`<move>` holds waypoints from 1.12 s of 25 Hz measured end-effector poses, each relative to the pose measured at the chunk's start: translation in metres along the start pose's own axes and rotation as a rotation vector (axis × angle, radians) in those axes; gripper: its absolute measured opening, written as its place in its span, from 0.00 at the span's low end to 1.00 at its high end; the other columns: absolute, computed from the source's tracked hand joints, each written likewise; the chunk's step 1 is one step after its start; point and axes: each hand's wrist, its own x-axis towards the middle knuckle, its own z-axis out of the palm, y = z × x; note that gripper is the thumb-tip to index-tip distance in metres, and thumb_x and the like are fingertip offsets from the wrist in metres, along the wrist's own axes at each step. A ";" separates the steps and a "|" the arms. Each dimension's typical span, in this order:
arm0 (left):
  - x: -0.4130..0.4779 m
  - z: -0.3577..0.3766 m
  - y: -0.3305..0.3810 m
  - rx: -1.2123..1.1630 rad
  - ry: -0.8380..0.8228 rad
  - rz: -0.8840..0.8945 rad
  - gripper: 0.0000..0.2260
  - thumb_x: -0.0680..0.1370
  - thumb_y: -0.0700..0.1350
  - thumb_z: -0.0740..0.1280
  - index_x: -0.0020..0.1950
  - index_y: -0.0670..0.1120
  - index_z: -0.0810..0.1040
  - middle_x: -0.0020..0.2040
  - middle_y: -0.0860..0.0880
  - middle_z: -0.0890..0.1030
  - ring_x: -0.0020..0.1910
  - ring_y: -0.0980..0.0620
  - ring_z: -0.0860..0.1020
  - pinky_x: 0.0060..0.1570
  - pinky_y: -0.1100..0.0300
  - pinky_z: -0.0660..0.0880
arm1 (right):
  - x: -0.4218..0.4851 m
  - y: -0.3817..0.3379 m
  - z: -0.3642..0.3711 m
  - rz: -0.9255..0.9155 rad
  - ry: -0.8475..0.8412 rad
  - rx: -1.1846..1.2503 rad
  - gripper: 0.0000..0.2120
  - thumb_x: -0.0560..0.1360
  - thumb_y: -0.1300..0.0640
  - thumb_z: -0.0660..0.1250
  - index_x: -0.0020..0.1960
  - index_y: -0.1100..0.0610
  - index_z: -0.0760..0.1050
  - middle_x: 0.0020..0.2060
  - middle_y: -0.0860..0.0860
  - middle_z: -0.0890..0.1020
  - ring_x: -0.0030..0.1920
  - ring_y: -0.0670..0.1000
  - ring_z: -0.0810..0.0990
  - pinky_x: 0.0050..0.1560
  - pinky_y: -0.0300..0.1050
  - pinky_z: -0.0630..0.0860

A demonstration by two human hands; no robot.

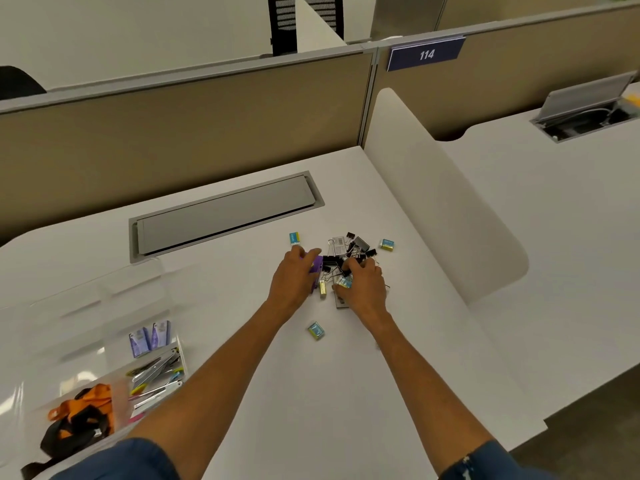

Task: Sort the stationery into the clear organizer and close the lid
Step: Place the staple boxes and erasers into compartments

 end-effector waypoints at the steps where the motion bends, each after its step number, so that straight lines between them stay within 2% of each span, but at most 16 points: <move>1: 0.003 0.001 -0.001 0.037 -0.019 0.011 0.22 0.78 0.44 0.68 0.70 0.48 0.69 0.61 0.43 0.72 0.58 0.44 0.74 0.53 0.55 0.77 | 0.000 0.001 0.002 -0.001 0.007 -0.003 0.19 0.70 0.49 0.74 0.58 0.51 0.73 0.56 0.57 0.74 0.57 0.58 0.73 0.52 0.51 0.75; 4: 0.007 0.004 -0.007 0.107 -0.096 0.042 0.17 0.78 0.44 0.67 0.66 0.44 0.71 0.60 0.41 0.73 0.56 0.45 0.75 0.52 0.55 0.78 | -0.002 0.002 0.007 0.010 0.011 0.030 0.15 0.74 0.53 0.71 0.58 0.52 0.73 0.57 0.57 0.74 0.59 0.58 0.71 0.50 0.50 0.76; 7: 0.007 0.003 -0.012 0.058 -0.128 0.035 0.18 0.78 0.43 0.68 0.66 0.43 0.71 0.62 0.42 0.74 0.58 0.47 0.75 0.53 0.57 0.77 | -0.002 0.004 0.009 0.007 0.001 0.046 0.15 0.74 0.56 0.70 0.59 0.53 0.73 0.59 0.57 0.73 0.59 0.58 0.70 0.49 0.48 0.75; 11: -0.002 0.003 -0.013 -0.132 -0.061 -0.059 0.15 0.79 0.42 0.67 0.64 0.43 0.71 0.61 0.42 0.73 0.58 0.46 0.75 0.51 0.58 0.76 | -0.004 0.008 0.010 -0.001 0.006 0.100 0.16 0.72 0.59 0.72 0.58 0.54 0.73 0.58 0.57 0.73 0.59 0.57 0.70 0.48 0.46 0.74; 16: -0.015 0.018 0.003 -0.136 -0.060 -0.001 0.09 0.78 0.40 0.65 0.59 0.43 0.74 0.58 0.44 0.73 0.51 0.46 0.76 0.44 0.62 0.71 | -0.009 0.012 0.009 0.012 0.016 0.215 0.18 0.70 0.60 0.75 0.58 0.54 0.76 0.57 0.56 0.73 0.58 0.55 0.71 0.49 0.41 0.72; 20: -0.014 0.028 0.019 -0.082 -0.122 -0.015 0.15 0.77 0.47 0.69 0.62 0.45 0.73 0.60 0.46 0.71 0.54 0.47 0.76 0.47 0.59 0.74 | -0.018 0.017 -0.001 0.048 0.075 0.415 0.19 0.69 0.58 0.77 0.58 0.53 0.79 0.53 0.52 0.73 0.53 0.51 0.75 0.50 0.36 0.75; 23: -0.011 0.031 0.025 0.008 -0.164 -0.050 0.20 0.74 0.50 0.73 0.63 0.45 0.73 0.63 0.46 0.71 0.58 0.46 0.75 0.49 0.57 0.75 | -0.028 0.025 -0.013 0.126 0.129 0.604 0.16 0.67 0.59 0.77 0.54 0.50 0.81 0.51 0.50 0.76 0.48 0.47 0.79 0.46 0.28 0.75; 24: -0.010 0.032 0.025 0.021 -0.162 -0.044 0.18 0.75 0.48 0.72 0.62 0.45 0.74 0.62 0.46 0.72 0.57 0.47 0.75 0.48 0.59 0.74 | -0.032 0.028 -0.017 0.174 0.127 0.671 0.14 0.67 0.58 0.77 0.51 0.49 0.82 0.50 0.50 0.79 0.46 0.47 0.80 0.45 0.29 0.77; 25: -0.010 0.032 0.025 0.031 -0.159 -0.033 0.15 0.76 0.46 0.71 0.61 0.44 0.74 0.62 0.46 0.72 0.57 0.47 0.76 0.47 0.60 0.72 | -0.035 0.032 -0.020 0.236 0.108 0.769 0.11 0.67 0.58 0.77 0.49 0.49 0.83 0.48 0.52 0.81 0.45 0.49 0.83 0.46 0.35 0.80; 26: -0.010 0.033 0.025 0.039 -0.157 -0.021 0.13 0.77 0.44 0.70 0.60 0.44 0.74 0.61 0.45 0.73 0.56 0.48 0.76 0.46 0.61 0.71 | -0.039 0.036 -0.024 0.308 0.077 0.910 0.09 0.68 0.59 0.76 0.47 0.51 0.83 0.46 0.54 0.83 0.44 0.52 0.84 0.45 0.42 0.82; 28: -0.010 0.032 0.023 0.022 -0.151 -0.013 0.12 0.76 0.39 0.69 0.59 0.44 0.75 0.59 0.46 0.74 0.54 0.49 0.75 0.45 0.63 0.71 | -0.046 0.046 -0.031 0.445 -0.004 1.222 0.07 0.69 0.61 0.75 0.47 0.58 0.84 0.46 0.58 0.85 0.46 0.56 0.85 0.43 0.47 0.83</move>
